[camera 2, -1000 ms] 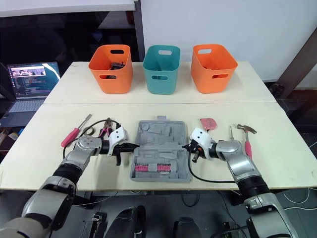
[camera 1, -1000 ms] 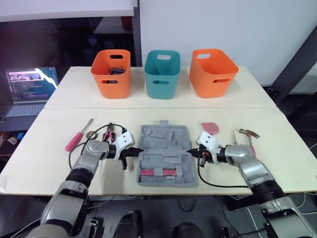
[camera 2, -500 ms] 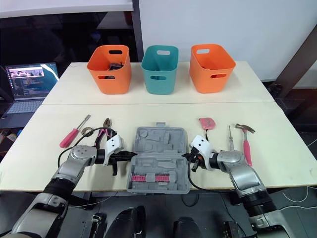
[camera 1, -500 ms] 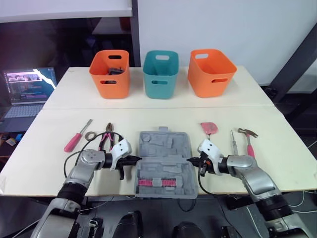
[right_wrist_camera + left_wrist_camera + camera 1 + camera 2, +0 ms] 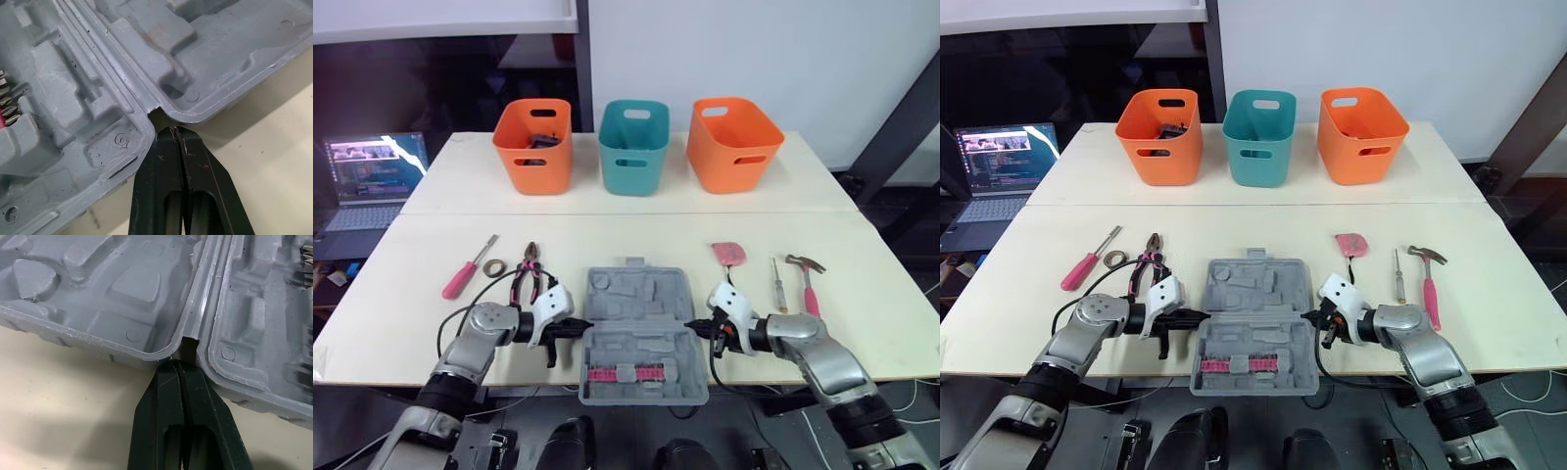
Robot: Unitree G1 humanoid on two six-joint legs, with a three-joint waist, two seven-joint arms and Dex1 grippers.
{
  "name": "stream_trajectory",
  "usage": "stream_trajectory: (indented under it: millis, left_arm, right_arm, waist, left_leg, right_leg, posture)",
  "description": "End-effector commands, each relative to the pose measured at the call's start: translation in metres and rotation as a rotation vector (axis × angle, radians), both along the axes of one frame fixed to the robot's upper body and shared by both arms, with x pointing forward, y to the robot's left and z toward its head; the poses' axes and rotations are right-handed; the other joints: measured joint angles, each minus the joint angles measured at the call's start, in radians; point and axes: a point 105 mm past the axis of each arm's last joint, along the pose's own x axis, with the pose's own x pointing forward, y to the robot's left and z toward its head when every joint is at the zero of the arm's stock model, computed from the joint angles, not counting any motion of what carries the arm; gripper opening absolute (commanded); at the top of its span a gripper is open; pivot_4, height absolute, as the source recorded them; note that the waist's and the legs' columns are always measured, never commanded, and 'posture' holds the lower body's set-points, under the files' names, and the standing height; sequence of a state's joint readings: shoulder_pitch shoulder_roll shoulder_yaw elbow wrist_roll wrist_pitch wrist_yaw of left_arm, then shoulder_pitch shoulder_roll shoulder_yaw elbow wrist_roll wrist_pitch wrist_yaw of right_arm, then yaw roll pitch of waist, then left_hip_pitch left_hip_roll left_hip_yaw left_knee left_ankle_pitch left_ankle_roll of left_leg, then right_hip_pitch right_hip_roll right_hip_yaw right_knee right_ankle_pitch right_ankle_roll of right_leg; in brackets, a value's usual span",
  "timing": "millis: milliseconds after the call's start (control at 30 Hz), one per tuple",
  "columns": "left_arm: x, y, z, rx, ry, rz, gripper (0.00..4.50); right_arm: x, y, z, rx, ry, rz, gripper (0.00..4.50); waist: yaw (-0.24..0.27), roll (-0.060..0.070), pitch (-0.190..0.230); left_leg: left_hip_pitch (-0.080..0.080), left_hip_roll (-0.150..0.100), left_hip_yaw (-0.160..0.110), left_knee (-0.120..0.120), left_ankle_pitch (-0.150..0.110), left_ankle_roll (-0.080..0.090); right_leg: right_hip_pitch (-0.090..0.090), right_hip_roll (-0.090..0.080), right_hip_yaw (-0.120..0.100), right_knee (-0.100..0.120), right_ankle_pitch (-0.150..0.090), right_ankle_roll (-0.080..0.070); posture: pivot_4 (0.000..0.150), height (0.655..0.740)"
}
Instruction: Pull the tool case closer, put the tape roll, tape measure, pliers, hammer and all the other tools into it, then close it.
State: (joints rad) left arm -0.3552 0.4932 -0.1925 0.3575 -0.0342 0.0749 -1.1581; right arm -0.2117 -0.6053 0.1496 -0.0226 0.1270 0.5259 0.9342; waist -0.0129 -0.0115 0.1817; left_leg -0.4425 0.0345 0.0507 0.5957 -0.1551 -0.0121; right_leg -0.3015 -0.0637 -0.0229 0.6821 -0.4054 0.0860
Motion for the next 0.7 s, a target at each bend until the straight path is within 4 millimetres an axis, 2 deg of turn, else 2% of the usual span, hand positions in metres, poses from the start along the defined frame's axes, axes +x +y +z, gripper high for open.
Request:
stream_trajectory:
  millis: [33, 233, 700]
  left_arm:
    - [-0.012, -0.003, -0.012, 0.012, 0.054, -0.038, 0.00]
    - [-0.018, -0.006, -0.014, 0.012, 0.071, -0.047, 0.00]
    - [-0.012, -0.003, -0.011, 0.014, 0.059, -0.022, 0.00]
  right_arm:
    - [-0.008, 0.004, -0.002, 0.012, 0.022, 0.020, 0.05]
    - [-0.009, 0.002, -0.003, 0.017, 0.026, -0.002, 0.05]
    - [-0.005, -0.014, -0.004, -0.011, 0.016, -0.040, 0.05]
  waist:
    - [0.000, 0.000, 0.000]
    - [-0.001, 0.000, 0.000]
    - [0.001, 0.000, 0.000]
  left_leg:
    - [0.000, 0.000, 0.000, 0.000, 0.000, 0.000]
    - [0.000, 0.000, 0.000, 0.000, 0.000, 0.000]
    - [0.000, 0.000, 0.000, 0.000, 0.000, 0.000]
  right_leg:
    - [0.000, 0.000, 0.000, 0.000, 0.000, 0.000]
    - [0.000, 0.000, 0.000, 0.000, 0.000, 0.000]
    - [0.000, -0.001, 0.000, 0.000, 0.000, 0.000]
  posture:
    - [0.150, 0.7400]
    - [0.150, 0.7400]
    - [0.150, 0.7400]
